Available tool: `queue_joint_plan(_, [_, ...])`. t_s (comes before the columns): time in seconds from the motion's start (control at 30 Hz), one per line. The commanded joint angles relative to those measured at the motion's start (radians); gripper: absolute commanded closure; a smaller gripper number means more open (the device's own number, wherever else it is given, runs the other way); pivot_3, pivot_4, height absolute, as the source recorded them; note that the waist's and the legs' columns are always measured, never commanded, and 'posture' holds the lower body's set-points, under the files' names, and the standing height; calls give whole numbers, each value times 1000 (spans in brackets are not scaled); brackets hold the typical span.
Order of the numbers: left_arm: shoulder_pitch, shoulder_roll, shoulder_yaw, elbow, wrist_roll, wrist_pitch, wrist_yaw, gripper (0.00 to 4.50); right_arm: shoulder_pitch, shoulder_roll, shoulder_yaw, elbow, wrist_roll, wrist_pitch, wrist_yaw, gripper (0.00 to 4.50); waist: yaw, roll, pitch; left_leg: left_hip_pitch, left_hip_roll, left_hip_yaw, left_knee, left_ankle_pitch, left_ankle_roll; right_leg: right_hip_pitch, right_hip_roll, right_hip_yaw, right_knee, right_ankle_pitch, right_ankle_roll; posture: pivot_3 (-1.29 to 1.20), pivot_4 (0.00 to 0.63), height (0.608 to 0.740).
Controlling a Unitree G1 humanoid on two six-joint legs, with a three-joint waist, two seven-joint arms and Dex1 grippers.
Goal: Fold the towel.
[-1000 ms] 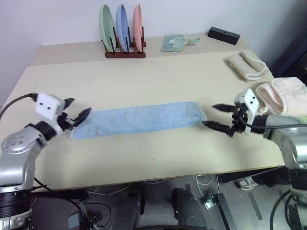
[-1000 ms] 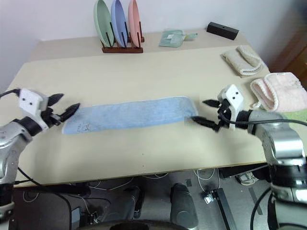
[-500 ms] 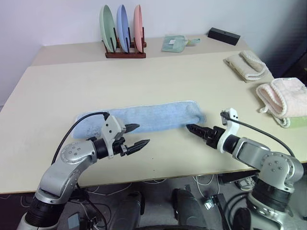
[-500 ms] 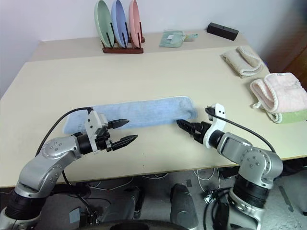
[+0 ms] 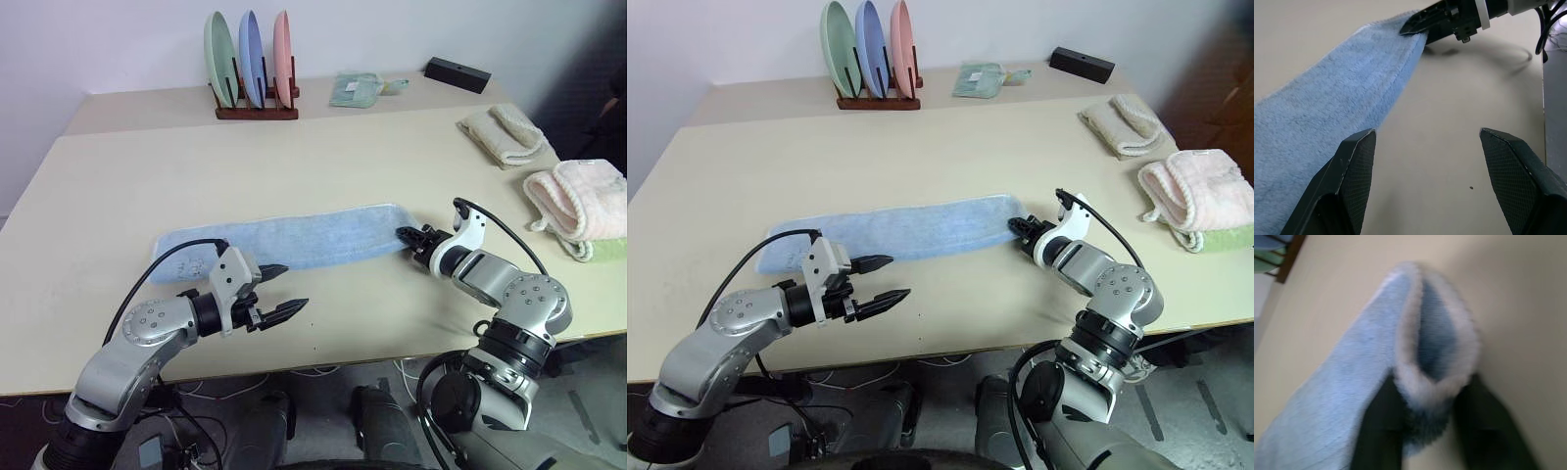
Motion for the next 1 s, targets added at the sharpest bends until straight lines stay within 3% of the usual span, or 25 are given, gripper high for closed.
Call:
queue_joint_plan(0.03, [7, 4, -5, -36, 6, -10, 2, 1043, -1, -63, 2, -40, 6, -35, 9, 4456, 3, 0, 0, 0, 0, 0, 0, 0, 0, 0, 0, 0, 0, 0, 0, 0, 150, 738])
queue_joint_plan(0.2, [5, 3, -5, -23, 11, -17, -4, 1043, 39, -234, 46, -86, 12, -52, 96, 4456, 5, 0, 0, -1, -1, 0, 0, 0, 0, 0, 0, 0, -1, 0, 0, 0, 150, 738])
queue_joint_plan(0.3, [-9, 5, -11, 4, 21, -28, -20, 1043, 72, -402, 126, -117, -11, -101, 204, 4456, 2, 1, 0, -1, 0, 0, 0, 0, 1, 0, 0, 0, -1, 0, 0, 0, 150, 738])
queue_joint_plan(0.4, [-29, 0, -17, 23, 26, -32, -29, 1043, 92, -532, 259, -160, -47, -188, 319, 4456, -3, 1, 1, -1, 0, 1, -1, 0, 1, 0, 0, 0, -2, 0, 0, 0, 150, 738])
queue_joint_plan(0.57, [-45, -5, -23, 32, 27, -32, -33, 1043, 129, -711, 594, -304, -164, -393, 552, 4456, -4, 1, 1, 0, 2, 2, -1, -1, 2, 1, 1, 0, -3, -1, 1, 0, 150, 738])
queue_joint_plan(0.7, [-43, -12, -26, 20, 24, -23, -25, 1043, 101, -706, 808, -369, -219, -451, 633, 4456, 5, 0, 1, -2, 2, 2, 0, -1, 2, 1, 1, 0, -6, 0, 1, 0, 150, 738])
queue_joint_plan(0.77, [-37, -18, -30, 8, 23, -18, -15, 1043, 76, -647, 916, -331, -287, -475, 606, 4456, 5, 0, 1, -2, 2, 1, 0, -1, 2, 2, 1, -1, -8, 0, 1, 0, 150, 738])
queue_joint_plan(1.0, [-10, -25, -21, -32, 18, 2, 22, 1043, 68, -570, 1032, -229, -411, -532, 609, 4456, 9, 0, 1, -4, 1, 0, 0, -1, 2, 2, 1, -1, -11, 0, 1, 0, 150, 738])
